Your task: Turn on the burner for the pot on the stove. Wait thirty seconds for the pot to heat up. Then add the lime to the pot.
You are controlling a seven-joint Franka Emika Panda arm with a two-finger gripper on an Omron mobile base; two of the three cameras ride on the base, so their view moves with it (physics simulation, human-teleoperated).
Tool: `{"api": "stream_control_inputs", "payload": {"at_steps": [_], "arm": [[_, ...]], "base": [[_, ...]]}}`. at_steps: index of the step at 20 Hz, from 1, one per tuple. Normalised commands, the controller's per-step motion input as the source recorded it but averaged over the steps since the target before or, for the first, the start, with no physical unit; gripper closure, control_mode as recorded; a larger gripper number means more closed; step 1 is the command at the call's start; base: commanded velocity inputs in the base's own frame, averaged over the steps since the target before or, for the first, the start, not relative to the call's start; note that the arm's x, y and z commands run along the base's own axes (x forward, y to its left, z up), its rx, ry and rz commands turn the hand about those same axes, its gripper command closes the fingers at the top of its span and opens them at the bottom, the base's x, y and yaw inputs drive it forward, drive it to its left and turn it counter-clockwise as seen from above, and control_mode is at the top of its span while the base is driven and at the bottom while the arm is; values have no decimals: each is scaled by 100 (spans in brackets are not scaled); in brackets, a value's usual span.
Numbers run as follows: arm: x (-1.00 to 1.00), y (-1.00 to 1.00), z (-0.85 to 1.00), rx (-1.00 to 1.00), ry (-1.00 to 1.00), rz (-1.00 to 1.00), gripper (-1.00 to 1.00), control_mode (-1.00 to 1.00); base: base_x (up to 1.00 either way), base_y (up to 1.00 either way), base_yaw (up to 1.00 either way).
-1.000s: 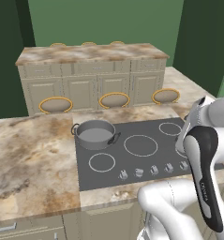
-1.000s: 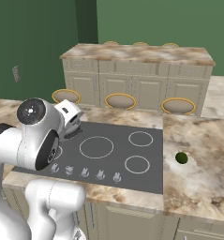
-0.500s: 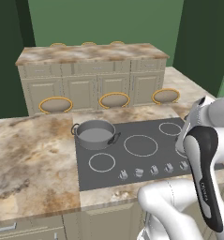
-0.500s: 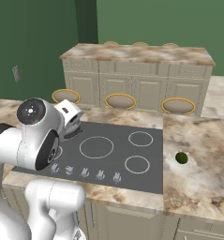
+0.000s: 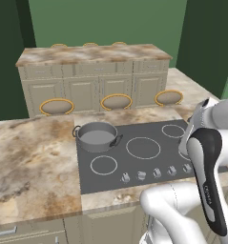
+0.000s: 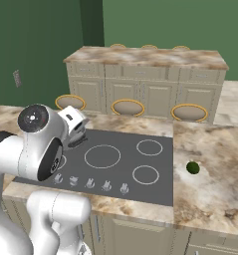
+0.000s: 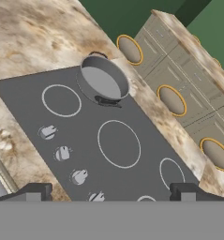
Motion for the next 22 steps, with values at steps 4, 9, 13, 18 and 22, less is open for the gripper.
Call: {"api": "stream_control_inputs", "payload": {"at_steps": [4,9,13,18,22], "arm": [[0,0,0,0,0,0,-100,-100],[0,0,0,0,0,0,-100,-100],[0,0,0,0,0,0,-100,-100],[0,0,0,0,0,0,-100,-100],[0,0,0,0,0,0,-100,-100]], "base": [[0,0,0],[0,0,0],[0,0,0],[0,0,0],[0,0,0]]}}
